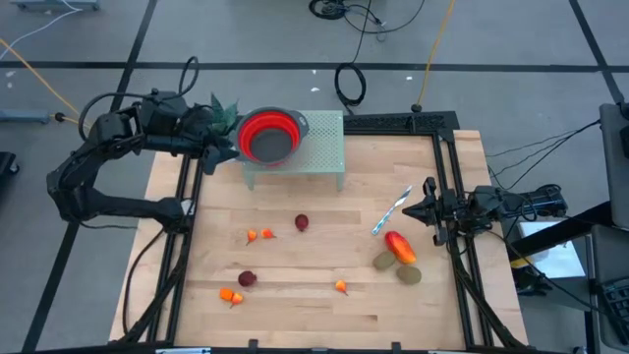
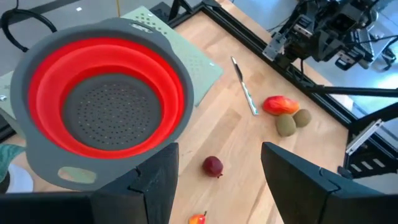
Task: Pick & Place Fruit
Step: Put the pomegranate into the red strainer bowl on the shelf
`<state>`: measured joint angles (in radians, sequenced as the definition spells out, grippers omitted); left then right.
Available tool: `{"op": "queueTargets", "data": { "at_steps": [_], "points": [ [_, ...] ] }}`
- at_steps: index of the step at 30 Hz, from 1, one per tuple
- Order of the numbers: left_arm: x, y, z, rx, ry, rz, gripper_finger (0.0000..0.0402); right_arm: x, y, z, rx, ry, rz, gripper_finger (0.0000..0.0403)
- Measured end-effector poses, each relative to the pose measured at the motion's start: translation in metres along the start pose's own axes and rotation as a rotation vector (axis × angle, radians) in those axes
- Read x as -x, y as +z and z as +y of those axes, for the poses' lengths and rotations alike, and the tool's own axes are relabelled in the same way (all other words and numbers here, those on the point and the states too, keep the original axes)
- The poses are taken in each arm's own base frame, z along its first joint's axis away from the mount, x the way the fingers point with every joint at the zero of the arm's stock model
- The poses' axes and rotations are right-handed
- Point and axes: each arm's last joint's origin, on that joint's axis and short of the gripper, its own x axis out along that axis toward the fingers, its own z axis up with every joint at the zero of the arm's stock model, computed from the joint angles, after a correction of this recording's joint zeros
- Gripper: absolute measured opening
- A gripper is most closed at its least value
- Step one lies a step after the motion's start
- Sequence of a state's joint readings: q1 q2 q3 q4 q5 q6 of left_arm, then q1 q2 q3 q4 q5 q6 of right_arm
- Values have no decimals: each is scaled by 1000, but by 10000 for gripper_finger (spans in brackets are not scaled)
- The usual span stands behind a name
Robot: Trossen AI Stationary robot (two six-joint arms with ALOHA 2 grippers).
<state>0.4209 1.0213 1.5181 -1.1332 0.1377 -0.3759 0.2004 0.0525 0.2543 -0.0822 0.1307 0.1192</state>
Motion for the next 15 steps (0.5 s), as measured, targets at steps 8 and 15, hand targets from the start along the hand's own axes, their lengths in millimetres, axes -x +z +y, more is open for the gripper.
{"op": "queueTargets", "data": {
  "at_steps": [8, 15],
  "points": [
    [-14, -7, -19, -57, 5, 60, 230, 0, 0, 0, 0, 0, 0, 0],
    [-31, -19, -37, -58, 40, 164, 229, 0, 0, 0, 0, 0, 3, 0]
  ]
}}
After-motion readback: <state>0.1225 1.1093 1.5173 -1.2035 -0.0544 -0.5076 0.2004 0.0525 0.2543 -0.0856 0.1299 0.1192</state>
